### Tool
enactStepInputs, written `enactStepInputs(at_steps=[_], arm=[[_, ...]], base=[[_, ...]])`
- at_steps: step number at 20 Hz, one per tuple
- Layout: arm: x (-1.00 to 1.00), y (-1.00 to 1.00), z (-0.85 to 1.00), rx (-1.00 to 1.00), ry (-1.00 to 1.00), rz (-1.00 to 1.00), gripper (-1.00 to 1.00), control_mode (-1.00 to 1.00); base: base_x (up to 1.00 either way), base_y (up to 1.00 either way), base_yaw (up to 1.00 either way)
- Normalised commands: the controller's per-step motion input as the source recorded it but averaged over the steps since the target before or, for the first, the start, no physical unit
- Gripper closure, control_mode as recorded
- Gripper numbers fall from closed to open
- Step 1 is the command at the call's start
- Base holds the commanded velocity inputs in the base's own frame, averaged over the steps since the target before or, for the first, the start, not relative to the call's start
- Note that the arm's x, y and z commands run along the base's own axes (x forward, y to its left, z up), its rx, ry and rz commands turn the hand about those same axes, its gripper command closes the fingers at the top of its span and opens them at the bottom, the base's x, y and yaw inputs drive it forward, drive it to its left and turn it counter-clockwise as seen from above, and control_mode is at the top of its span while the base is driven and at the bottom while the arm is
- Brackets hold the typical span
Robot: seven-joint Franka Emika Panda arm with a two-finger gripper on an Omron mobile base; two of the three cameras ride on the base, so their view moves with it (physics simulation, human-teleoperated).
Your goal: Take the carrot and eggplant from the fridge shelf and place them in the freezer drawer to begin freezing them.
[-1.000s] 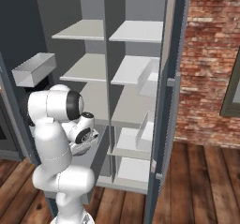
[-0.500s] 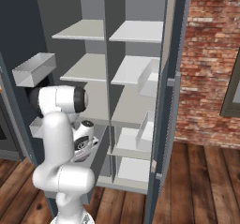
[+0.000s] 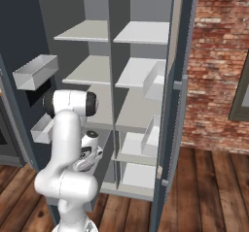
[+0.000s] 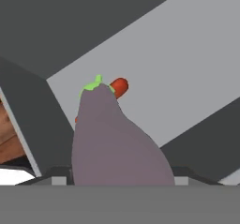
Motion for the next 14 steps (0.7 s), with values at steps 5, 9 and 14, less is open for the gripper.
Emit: enactStepInputs(at_steps=[5,9,14], arm=[[0.18,0.12,-0.28,0.0,0.02,0.03,1.0,-1.0],[0.22,0.11,-0.27,0.0,0.05,0.04,1.0,-1.0],[0.22,0.06,-0.27,0.0,0.07,0.05,1.0,-1.0]], base=[[0.0,0.0,0.0],[0.0,0.0,0.0],[0.0,0.0,0.0]])
